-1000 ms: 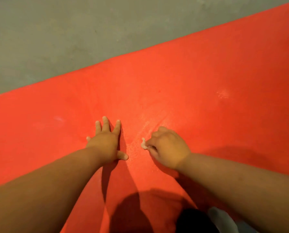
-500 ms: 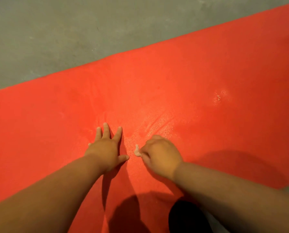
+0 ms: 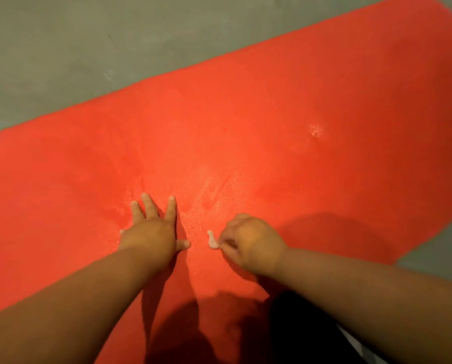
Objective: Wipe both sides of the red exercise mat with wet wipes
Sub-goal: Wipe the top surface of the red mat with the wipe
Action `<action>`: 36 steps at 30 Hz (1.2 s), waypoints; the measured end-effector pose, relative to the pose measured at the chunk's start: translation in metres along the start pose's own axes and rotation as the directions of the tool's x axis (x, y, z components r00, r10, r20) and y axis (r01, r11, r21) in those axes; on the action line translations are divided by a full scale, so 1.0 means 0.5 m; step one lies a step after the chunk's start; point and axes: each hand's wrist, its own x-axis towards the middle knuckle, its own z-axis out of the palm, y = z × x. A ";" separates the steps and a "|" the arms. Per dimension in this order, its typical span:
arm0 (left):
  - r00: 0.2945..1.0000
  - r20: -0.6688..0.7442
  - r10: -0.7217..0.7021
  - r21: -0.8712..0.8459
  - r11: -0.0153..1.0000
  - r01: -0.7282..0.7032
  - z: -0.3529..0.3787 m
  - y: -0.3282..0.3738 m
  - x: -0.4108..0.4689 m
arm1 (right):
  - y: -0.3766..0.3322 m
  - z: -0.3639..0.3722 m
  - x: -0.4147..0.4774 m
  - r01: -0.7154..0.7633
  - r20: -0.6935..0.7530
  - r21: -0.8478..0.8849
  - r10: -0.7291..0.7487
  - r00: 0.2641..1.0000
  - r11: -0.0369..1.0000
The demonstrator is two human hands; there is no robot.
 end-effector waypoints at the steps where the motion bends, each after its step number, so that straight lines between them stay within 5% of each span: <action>1: 1.000 -0.002 0.003 0.004 1.000 -0.003 0.000 0.001 0.000 | 0.018 -0.015 0.002 -0.053 -0.024 0.038 0.054 0.998 0.998; 5: 1.000 -0.027 0.013 0.020 1.000 -0.012 0.001 -0.005 0.001 | 0.141 -0.110 0.008 -0.465 -0.254 0.001 0.450 0.856 0.885; 8: 0.998 -0.059 0.032 0.034 0.999 -0.030 0.004 -0.008 -0.003 | 0.140 -0.110 -0.009 -0.588 -0.318 0.006 0.559 0.765 0.809; 10: 0.996 -0.080 0.046 0.029 0.999 -0.044 0.007 -0.012 -0.008 | 0.081 -0.067 -0.020 -0.543 -0.263 -0.018 0.520 0.813 0.839; 13: 0.992 -0.105 0.069 0.025 0.997 -0.067 0.015 -0.020 -0.017 | -0.012 0.005 -0.055 -0.291 -0.053 -0.103 0.287 0.957 0.951; 15: 0.989 -0.119 0.084 0.027 0.996 -0.081 0.018 -0.021 -0.018 | -0.022 0.008 -0.080 -0.253 -0.020 -0.138 0.253 0.967 0.957; 17: 0.988 -0.123 0.096 0.043 0.995 -0.091 0.017 -0.024 -0.019 | 0.021 -0.018 -0.086 -0.406 -0.117 -0.095 0.394 0.911 0.909; 20: 0.990 -0.055 0.127 0.086 0.989 -0.122 0.020 -0.033 -0.031 | 0.105 -0.073 -0.101 -0.665 -0.300 -0.014 0.631 0.715 0.747; 22: 0.988 -0.007 0.156 0.106 0.982 -0.154 0.027 -0.038 -0.039 | 0.117 -0.076 -0.107 -0.713 -0.346 0.033 0.677 0.649 0.700; 24: 0.986 0.014 0.165 0.117 0.979 -0.166 0.029 -0.041 -0.043 | 0.077 -0.033 -0.097 -0.629 -0.294 0.051 0.614 0.733 0.776; 27: 0.989 0.029 0.144 0.099 0.984 -0.146 0.026 -0.033 -0.043 | -0.048 0.051 -0.097 -0.280 -0.050 0.018 0.280 0.959 0.960; 29: 0.989 0.034 0.143 0.102 0.984 -0.146 0.026 -0.028 -0.042 | -0.047 0.044 -0.099 -0.225 -0.014 -0.032 0.224 0.974 0.974; 31: 0.990 0.038 0.139 0.107 0.984 -0.143 0.025 -0.026 -0.040 | 0.035 -0.007 -0.091 -0.440 -0.142 -0.002 0.435 0.889 0.898; 34: 0.990 0.033 0.137 0.112 0.984 -0.140 0.026 -0.028 -0.039 | 0.151 -0.101 -0.102 -0.724 -0.284 0.054 0.706 0.649 0.688; 36: 0.989 0.028 0.143 0.109 0.983 -0.145 0.027 -0.029 -0.041 | 0.136 -0.089 -0.093 -0.700 -0.286 0.010 0.673 0.682 0.714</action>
